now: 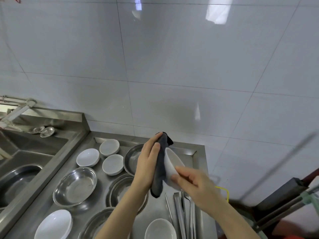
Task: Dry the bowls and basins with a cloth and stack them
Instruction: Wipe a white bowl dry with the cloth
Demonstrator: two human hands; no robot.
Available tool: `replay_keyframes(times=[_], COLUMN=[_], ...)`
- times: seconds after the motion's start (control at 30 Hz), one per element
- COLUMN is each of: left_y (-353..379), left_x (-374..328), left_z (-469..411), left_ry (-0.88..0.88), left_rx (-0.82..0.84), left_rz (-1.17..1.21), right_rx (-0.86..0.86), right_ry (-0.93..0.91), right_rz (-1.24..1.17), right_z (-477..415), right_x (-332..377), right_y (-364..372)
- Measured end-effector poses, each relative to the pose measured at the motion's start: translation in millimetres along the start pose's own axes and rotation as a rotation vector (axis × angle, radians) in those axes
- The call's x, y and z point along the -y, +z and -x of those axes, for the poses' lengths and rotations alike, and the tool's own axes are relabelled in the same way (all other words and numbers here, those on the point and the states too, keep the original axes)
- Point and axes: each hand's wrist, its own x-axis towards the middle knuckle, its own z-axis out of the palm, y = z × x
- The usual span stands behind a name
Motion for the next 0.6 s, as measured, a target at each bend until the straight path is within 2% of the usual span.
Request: replay_keyframes(times=[0.1, 0.17, 0.2, 0.27, 0.37, 0.5, 0.6], left_y=[-8.7, -7.6, -6.2, -0.4, 14.3, 28.0, 35.3], left_x=[-2.0, 2.7, 8.5, 7.8, 1.2, -0.9, -3.1], left_z=[-11.2, -16.9, -20.1, -13.7, 5.9, 25.2, 39.1], left_ry=[0.007, -0.009, -0.022, -0.048, -0.061, -0.036, 0.137], left_rx=[0.143, 0.189, 0.166, 0.018, -0.218, -0.276, -0.253], left_rz=[-0.007, -0.021, -0.007, 0.095, 0.137, 0.119, -0.089], right_rx=[0.006, -0.028, -0.036, -0.071, -0.224, -0.335, -0.318], right_ry=[0.031, 0.078, 0.091, 0.089, 0.114, 0.151, 0.218], right_rz=[-0.157, -0.403, -0.532, -0.743, -0.993, -1.161, -1.247], right_z=[3.6, 1.2, -1.3, -6.9, -19.6, -32.9, -37.4], right_x=[7.8, 12.1, 11.4, 9.4, 2.6, -4.0, -7.6], right_y=[-6.7, -12.1, -13.9, -13.5, -7.3, -2.0, 3.3])
